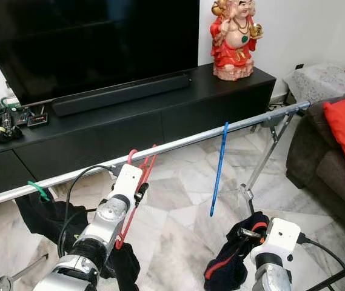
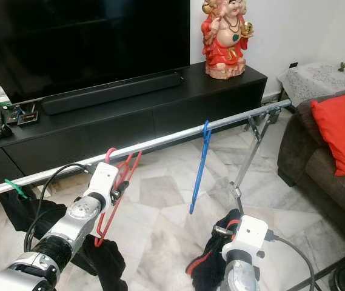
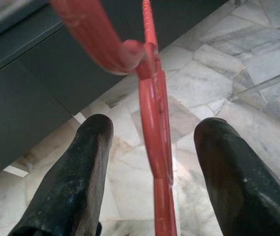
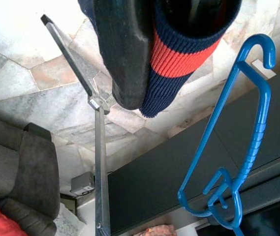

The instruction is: Hang hanger

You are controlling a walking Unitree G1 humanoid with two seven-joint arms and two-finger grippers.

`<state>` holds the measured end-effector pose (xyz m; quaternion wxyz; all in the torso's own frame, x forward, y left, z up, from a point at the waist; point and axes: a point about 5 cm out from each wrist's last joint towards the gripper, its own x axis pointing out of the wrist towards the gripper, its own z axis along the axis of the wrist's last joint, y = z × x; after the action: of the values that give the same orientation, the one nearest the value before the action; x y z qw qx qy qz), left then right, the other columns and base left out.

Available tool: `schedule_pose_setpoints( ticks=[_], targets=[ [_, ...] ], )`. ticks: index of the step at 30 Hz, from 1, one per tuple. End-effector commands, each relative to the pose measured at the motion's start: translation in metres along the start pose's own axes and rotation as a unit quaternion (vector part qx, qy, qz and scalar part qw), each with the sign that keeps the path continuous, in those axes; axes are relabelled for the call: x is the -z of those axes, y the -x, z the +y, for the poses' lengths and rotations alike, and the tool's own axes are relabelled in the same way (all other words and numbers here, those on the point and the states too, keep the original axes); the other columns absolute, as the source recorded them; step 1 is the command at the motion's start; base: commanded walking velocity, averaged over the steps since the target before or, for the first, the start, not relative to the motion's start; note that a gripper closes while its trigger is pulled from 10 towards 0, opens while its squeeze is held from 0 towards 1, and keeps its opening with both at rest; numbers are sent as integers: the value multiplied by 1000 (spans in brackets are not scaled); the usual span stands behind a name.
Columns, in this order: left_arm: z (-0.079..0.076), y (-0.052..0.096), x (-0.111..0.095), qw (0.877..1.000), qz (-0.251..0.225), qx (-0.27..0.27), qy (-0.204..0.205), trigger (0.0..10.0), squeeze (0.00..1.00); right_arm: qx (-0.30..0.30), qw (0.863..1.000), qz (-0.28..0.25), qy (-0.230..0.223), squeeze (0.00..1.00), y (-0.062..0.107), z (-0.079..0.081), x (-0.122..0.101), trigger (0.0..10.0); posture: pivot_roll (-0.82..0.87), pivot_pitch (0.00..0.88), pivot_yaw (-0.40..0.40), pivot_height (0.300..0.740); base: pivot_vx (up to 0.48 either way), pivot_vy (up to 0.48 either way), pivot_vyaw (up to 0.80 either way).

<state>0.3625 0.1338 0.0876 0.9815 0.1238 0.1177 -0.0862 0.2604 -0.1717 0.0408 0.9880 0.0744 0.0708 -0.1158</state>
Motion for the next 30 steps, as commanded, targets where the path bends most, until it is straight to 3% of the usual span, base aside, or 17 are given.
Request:
schedule_pose_setpoints(
  ticks=[1, 7, 8, 9, 10, 11, 12, 30],
  targets=[
    [0, -1, 1, 1000, 9, -2, -13, 10000, 0, -5, 1000, -8, 0, 0, 0, 3, -2, 10000, 23, 45, 105, 740, 0, 0, 0],
    [-1, -3, 0, 1000, 15, -4, -16, 10000, 0, -2, 1000, -9, 0, 0, 0, 2, -3, 10000, 20, 45, 106, 740, 0, 0, 0],
    [-1, -3, 0, 1000, 16, -5, -18, 5451, 0, -2, 1000, -9, 1, 0, 0, 1, -3, 10000, 16, 45, 109, 740, 0, 0, 0],
    [-1, -3, 0, 1000, 17, -5, -18, 5451, 0, -2, 1000, -9, 0, 0, 0, 1, -3, 10000, 16, 45, 109, 740, 0, 0, 0],
    [-1, -3, 0, 1000, 16, -6, -17, 2275, 0, -2, 1000, -9, 0, 0, 1, 1, -3, 10000, 16, 44, 109, 740, 0, 0, 0],
    [-1, -3, 0, 1000, 16, -7, -17, 2275, 0, -2, 1000, -9, 0, 0, 1, 1, -2, 10000, 16, 44, 109, 740, 0, 0, 0],
    [-1, -3, -1, 1000, 15, -7, -16, 0, 0, -2, 1000, -9, 0, 0, 1, 2, -2, 10000, 16, 44, 109, 740, 0, 0, 0],
    [-1, -4, -2, 1000, 10, -7, -10, 0, 0, -3, 1000, -8, 1, 0, 0, 2, -2, 10000, 17, 45, 108, 740, 0, 0, 0]
  ],
)
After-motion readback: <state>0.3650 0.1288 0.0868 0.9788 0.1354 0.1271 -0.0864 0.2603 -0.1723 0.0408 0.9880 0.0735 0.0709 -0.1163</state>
